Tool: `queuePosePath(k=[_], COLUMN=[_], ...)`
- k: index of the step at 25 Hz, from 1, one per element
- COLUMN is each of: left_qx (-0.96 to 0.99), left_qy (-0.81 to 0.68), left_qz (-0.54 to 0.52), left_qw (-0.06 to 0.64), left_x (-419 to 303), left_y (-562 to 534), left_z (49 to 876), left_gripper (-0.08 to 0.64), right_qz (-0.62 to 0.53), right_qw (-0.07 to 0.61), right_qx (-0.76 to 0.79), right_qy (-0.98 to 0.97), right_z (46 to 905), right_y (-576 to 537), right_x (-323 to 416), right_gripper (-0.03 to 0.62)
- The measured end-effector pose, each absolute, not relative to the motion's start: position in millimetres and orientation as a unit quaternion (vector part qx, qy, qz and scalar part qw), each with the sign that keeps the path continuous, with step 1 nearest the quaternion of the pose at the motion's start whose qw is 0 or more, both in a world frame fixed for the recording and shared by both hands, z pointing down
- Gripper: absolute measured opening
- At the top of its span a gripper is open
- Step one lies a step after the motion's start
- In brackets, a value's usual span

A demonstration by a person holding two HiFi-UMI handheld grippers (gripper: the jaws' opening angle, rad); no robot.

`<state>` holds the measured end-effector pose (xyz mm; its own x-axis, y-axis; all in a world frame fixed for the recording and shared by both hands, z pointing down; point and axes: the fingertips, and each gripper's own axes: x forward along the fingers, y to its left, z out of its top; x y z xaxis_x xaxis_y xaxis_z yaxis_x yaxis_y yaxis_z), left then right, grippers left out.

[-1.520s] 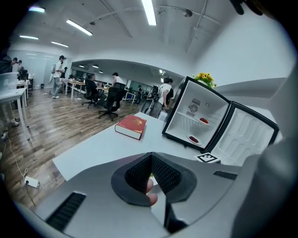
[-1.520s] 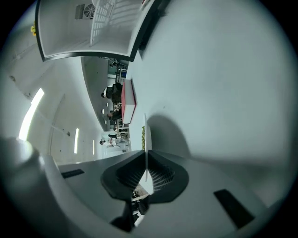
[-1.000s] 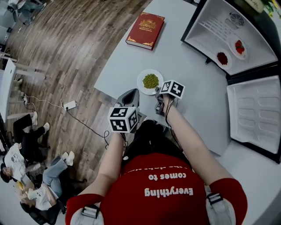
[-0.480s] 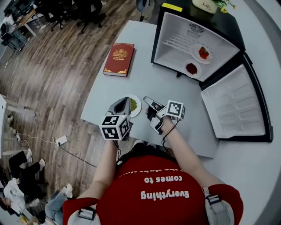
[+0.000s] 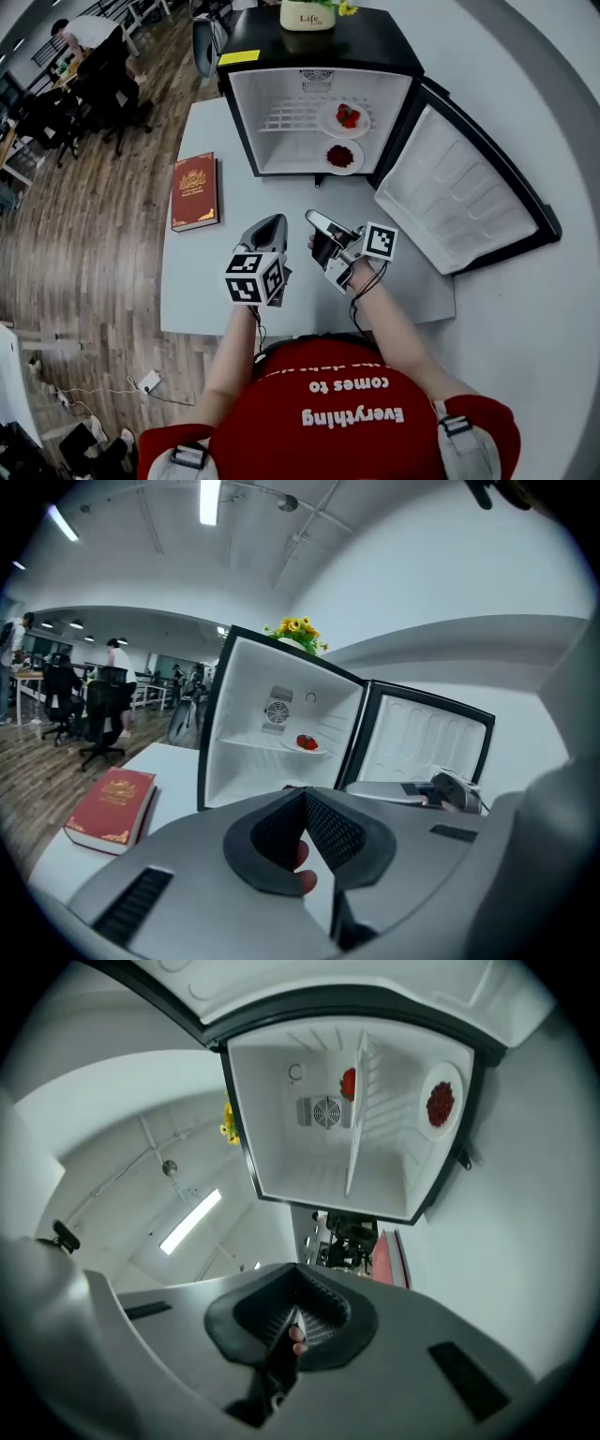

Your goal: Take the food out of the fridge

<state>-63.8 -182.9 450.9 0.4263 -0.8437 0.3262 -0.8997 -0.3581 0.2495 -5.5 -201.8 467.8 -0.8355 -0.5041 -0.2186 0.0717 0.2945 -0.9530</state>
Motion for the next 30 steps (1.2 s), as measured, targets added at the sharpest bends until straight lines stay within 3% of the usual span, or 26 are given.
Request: queuePosePath(k=[5,11,15,18,30], left_qx=[0.845,0.86,0.86,0.857,0.844], left_qy=[-0.497,-0.474,-0.47,-0.47,-0.479], left_qz=[0.067,0.065,0.069,0.072,0.078], left_qw=[0.184,0.175,0.185,0.198,0.229], left_x=[-24,5,9,7,-7], left_y=[-218,-255,-269,-276,-285], left_z=[439,432,441,451,477], left_gripper=[0.002,0.002,0.002,0.002,0.002], right_qz=[-0.56,-0.551,-0.565,-0.576,-0.603], right_qw=[0.292,0.289,0.296,0.297,0.347], right_qx=[-0.197,-0.263,-0.302,-0.346,-0.408], right_qy=[0.75,0.737,0.709,0.678,0.591], right_z=[461,468,476,490,514], right_y=[-249,-306,-345,-375,-446], right_x=[45,76,84,90,101], right_gripper=[0.014,0.021,0.131,0.148,0.148])
